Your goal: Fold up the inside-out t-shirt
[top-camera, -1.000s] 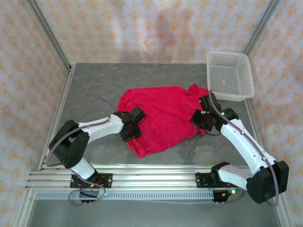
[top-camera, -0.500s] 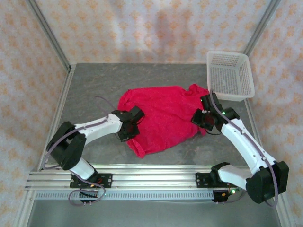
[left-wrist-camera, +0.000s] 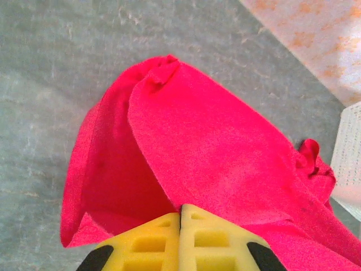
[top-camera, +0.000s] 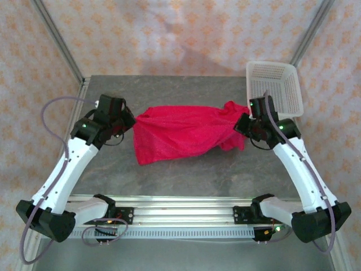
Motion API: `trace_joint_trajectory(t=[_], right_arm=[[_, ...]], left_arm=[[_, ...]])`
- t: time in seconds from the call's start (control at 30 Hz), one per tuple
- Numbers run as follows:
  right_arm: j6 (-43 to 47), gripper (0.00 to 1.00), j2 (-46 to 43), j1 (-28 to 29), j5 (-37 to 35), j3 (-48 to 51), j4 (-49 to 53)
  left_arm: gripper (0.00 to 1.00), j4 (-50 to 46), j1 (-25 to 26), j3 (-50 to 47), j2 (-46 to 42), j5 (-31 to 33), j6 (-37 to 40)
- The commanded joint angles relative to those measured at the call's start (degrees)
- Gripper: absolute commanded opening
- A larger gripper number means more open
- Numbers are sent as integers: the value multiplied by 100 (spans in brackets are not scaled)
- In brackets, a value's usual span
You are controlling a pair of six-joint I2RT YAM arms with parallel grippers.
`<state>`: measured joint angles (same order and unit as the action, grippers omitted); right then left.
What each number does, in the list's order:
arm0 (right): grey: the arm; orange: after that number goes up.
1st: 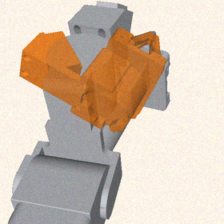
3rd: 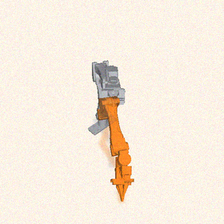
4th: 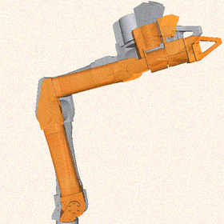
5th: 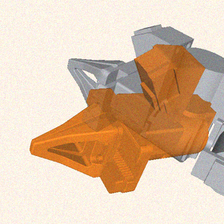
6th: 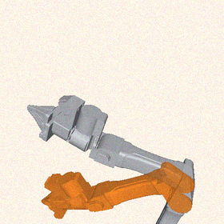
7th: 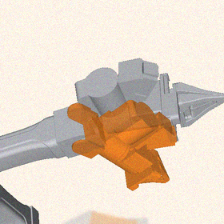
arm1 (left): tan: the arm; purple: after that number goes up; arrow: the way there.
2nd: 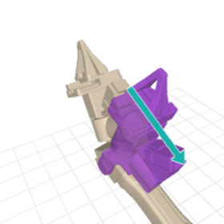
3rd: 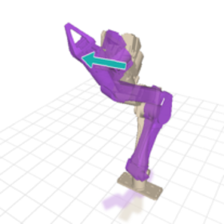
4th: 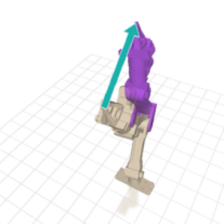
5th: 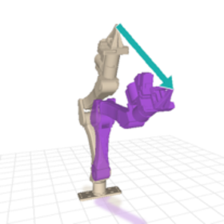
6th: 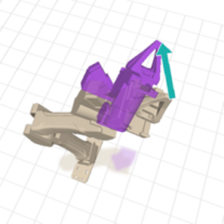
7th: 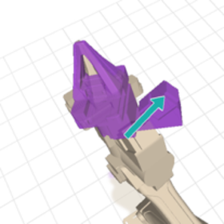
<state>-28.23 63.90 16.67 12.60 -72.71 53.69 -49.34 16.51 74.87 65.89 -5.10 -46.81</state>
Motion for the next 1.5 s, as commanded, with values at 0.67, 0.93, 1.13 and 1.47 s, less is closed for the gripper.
trace_joint_trajectory(t=[0.67,0.93,1.13,1.47], right_arm=[[347,0,1403,-34,-4,-1721,-378],[589,46,3524,-379,-183,-2246,-535],[291,51,2869,-437,-22,-551,-1247],[-293,42,2104,-946,534,1614,-2312]], left_arm=[[0,-571,-926,3255,3178,29,2107],[52,-1415,-654,5122,5246,865,2341],[57,57,274,2783,3902,86,2019],[61,1292,1930,2517,4906,-866,1649]])
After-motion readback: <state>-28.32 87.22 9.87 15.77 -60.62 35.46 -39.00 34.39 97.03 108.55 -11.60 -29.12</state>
